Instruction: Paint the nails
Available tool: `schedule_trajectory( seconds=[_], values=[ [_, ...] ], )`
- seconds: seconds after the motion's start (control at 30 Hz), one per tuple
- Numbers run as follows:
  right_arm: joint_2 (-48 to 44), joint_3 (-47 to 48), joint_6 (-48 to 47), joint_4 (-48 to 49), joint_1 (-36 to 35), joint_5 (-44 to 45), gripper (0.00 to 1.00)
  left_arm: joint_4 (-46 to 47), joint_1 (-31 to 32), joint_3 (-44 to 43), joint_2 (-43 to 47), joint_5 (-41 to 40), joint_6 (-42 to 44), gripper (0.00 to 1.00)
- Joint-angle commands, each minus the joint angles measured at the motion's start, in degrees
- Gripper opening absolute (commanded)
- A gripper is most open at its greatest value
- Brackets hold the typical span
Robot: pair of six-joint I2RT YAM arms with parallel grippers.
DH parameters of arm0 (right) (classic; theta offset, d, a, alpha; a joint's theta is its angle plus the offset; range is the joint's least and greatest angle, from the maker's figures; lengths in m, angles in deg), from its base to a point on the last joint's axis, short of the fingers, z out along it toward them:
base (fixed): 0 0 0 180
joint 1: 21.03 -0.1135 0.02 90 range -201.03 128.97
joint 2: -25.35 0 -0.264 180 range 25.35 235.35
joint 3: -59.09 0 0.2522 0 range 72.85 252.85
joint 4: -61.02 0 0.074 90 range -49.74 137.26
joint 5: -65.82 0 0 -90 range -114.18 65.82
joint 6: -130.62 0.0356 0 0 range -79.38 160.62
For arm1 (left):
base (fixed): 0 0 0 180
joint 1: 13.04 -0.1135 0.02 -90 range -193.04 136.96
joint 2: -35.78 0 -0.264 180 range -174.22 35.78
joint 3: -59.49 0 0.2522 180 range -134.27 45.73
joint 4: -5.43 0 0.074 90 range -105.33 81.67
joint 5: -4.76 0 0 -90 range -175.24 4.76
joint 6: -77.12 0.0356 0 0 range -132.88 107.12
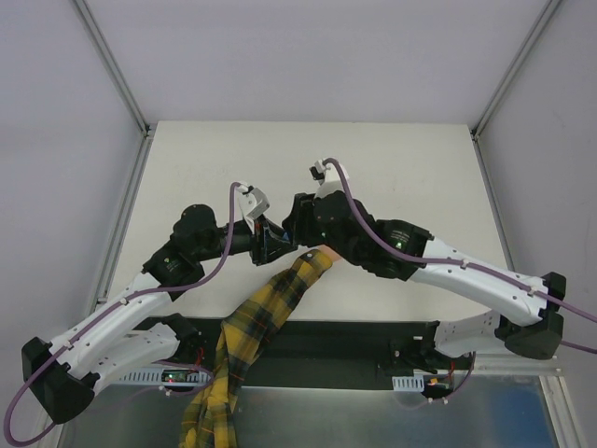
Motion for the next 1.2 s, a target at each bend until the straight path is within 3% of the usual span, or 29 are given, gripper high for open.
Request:
schedule_trajectory(
  seconds=[0.0, 0.2, 0.27, 0.3, 0.33, 0.43, 0.53, 0.57, 0.63, 0.67, 0.7, 0.77, 0.9, 1.03, 1.1, 1.17],
  values=[
    [2.9, 4.6, 1.6, -0.3, -0.7, 3.1, 0.45, 1.4, 0.6, -1.5, 1.4, -2.1, 1.1, 0.0],
    [2.9, 2.7, 1.7, 0.8, -0.8, 0.8, 0.27, 1.3, 0.6, -1.5, 1.7, -2.2, 1.2, 0.0],
    [1.7, 0.5, 0.7, 2.1, -0.7, 0.2, 0.17, 1.3, 0.6, -1.6, 1.8, -2.1, 1.1, 0.0],
    [0.0, -0.6, 0.1, 2.9, -0.5, -0.3, 0.05, 1.2, 0.6, -1.6, 1.6, -1.5, 1.0, 0.0],
    [-1.0, -1.6, -2.6, 4.0, -0.3, -1.1, 0.01, 1.2, 0.6, -1.8, 1.6, -0.7, 0.8, 0.0],
    [-5.3, -7.5, -8.6, 9.5, 1.3, -7.7, 0.01, 1.4, 0.5, -3.1, 0.5, 7.8, 0.4, 0.0],
    [-10.4, -16.7, -17.3, 19.7, 6.5, -26.5, 0.0, 6.1, -0.5, -3.1, -1.3, 25.5, -3.8, 0.0],
    [-11.7, -21.9, -18.8, 27.9, 8.4, -43.5, 0.0, 13.3, -0.8, -2.8, -2.5, 30.1, -6.4, 0.0],
    [-12.4, -24.6, -18.1, 34.9, 13.4, -59.4, 0.0, 23.5, -1.0, -1.1, -3.7, 42.9, -17.0, 0.0],
    [-11.9, -24.8, -17.5, 37.1, 14.2, -67.8, 0.0, 28.0, -1.0, -0.6, -5.2, 45.1, -20.6, 0.0],
    [-11.4, -24.0, -17.3, 37.1, 14.9, -70.6, 0.0, 34.5, -1.1, -0.1, -5.6, 46.6, -23.4, 0.0],
    [-11.0, -24.1, -16.5, 39.1, 14.8, -74.8, 0.0, 35.2, -1.0, 0.4, -5.9, 47.9, -25.5, 0.0],
    [-11.3, -25.0, -15.6, 40.8, 15.6, -74.4, 0.0, 32.2, -1.1, 0.1, -5.0, 47.0, -23.0, 0.0],
    [-12.1, -25.1, -14.6, 40.7, 15.7, -71.4, 0.0, 22.3, -1.2, -1.5, -4.5, 44.4, -15.7, 0.0],
    [-12.8, -24.4, -14.8, 37.6, 15.3, -66.0, 0.02, 19.2, -1.4, -1.9, -3.7, 41.4, -12.2, 0.0],
    [-13.2, -21.8, -16.6, 29.3, 13.7, -56.3, 0.12, 12.8, -1.7, -2.7, -2.7, 34.7, -9.1, 0.0]
  ],
)
